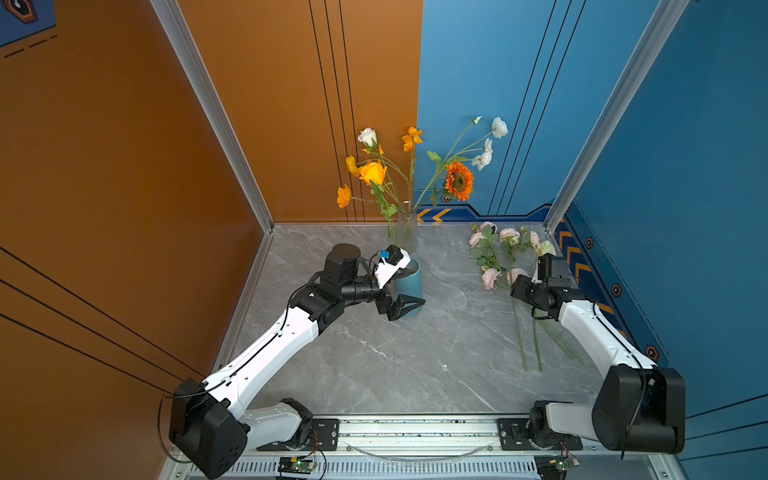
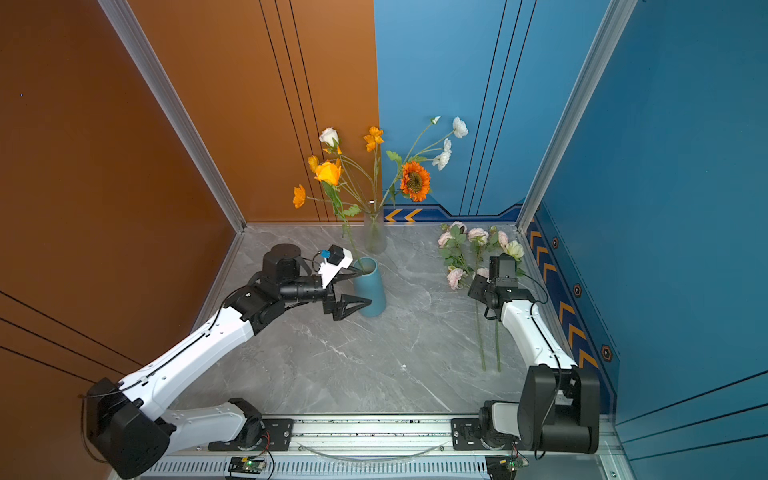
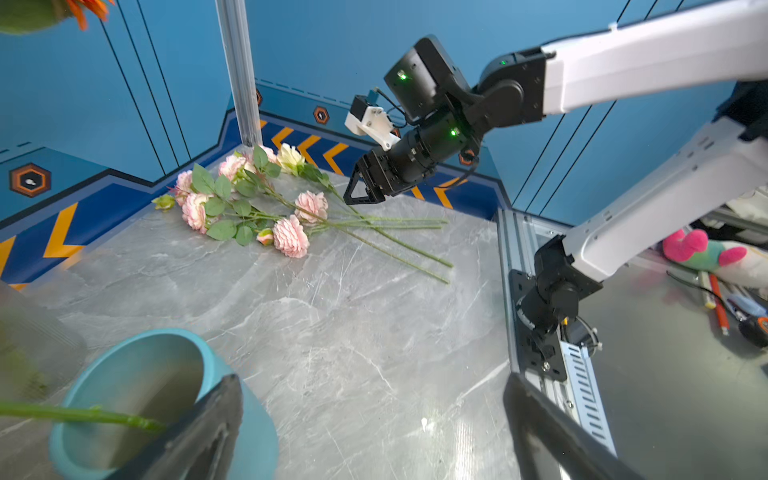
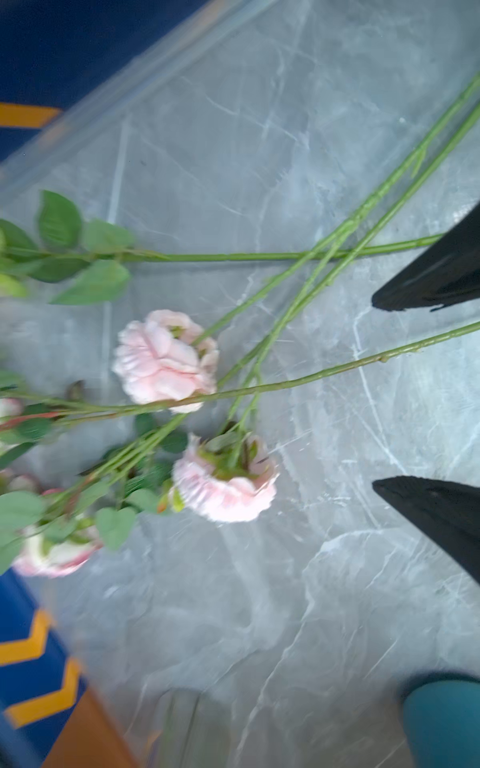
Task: Arrange the flowers into the vase
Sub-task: 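Close the right gripper on a pink rose stem in the pile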
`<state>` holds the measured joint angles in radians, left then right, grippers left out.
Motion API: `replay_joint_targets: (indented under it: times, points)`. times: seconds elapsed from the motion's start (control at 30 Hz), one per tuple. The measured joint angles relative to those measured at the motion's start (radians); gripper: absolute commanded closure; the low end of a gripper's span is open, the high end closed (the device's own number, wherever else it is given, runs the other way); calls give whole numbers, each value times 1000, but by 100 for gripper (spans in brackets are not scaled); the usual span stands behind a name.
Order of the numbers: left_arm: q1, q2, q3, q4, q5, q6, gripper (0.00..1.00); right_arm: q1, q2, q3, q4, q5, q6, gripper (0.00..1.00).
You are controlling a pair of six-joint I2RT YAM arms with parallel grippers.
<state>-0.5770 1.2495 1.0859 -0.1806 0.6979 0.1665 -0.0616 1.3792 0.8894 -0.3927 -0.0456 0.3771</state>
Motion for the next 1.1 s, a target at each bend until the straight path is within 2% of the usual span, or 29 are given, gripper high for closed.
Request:
replay_joint_targets:
  times: [0.2,0.4,0.53,0.8,1.1]
  points:
    - [-56,4,8,-95,-86,79,2,-3,138,8,-18,-11,-33,47]
    - [-57,4,8,-120,-108,104,2,-4,237,59,-8,-8,-66,63]
    - [-58,4,8,-127,-112,108,2,-4,290,95,4,-12,-74,68]
    - [-57,3,8,-129,-112,119,2,-2,321,124,11,-12,-75,77]
    - [-57,3,8,-132,-115,126,2,23,350,125,11,-11,-106,93]
